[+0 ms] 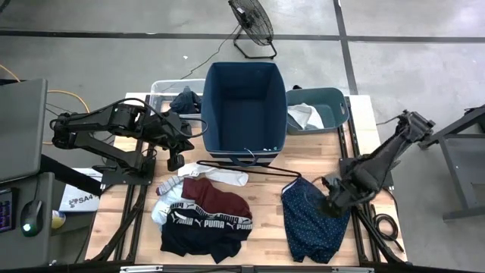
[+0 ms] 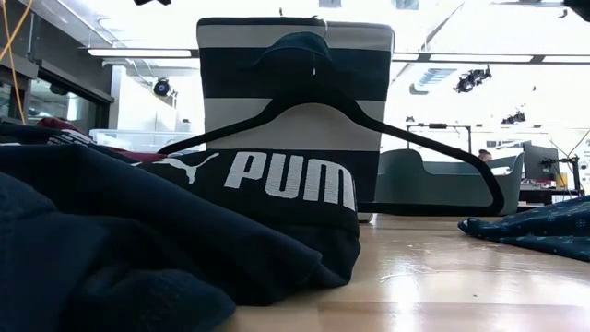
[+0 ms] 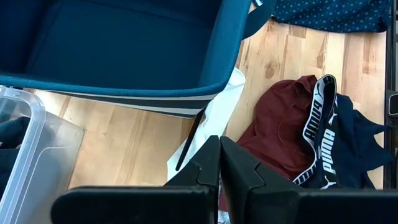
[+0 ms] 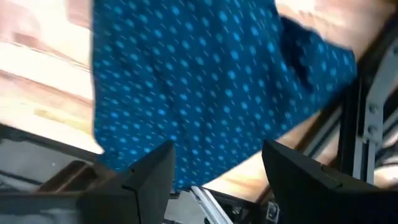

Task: Pick & Place Cloths
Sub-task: Put the blue shirt into the blue bin

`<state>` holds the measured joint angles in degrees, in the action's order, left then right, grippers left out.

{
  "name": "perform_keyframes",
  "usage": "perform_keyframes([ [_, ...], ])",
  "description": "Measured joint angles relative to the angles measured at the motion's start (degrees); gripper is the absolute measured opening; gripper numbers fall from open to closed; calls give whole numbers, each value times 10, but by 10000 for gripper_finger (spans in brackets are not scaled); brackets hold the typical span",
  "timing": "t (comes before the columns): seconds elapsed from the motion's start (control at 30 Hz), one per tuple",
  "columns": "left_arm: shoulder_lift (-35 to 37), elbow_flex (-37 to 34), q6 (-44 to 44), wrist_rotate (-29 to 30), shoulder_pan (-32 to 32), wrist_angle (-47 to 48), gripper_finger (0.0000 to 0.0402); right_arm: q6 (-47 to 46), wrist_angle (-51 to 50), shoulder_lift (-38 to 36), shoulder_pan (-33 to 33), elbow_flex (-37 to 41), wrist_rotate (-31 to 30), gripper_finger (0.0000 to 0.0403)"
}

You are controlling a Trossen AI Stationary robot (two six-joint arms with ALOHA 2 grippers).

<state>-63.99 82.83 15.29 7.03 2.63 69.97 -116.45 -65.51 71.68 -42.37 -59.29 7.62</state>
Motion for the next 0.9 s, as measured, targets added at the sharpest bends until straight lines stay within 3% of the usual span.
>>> perform_keyframes([
  [0.2,0,0,0,0,0,0,5,-112,8,22,-46,0,-2,233],
  [0.53,0,0,0,0,0,0,5,-214,21,69,-102,0,-44,240],
  [0.67,0,0,0,0,0,0,5,-229,25,96,-107,0,-41,280],
  [0.9,0,0,0,0,0,0,5,-242,62,150,-105,0,-30,386],
])
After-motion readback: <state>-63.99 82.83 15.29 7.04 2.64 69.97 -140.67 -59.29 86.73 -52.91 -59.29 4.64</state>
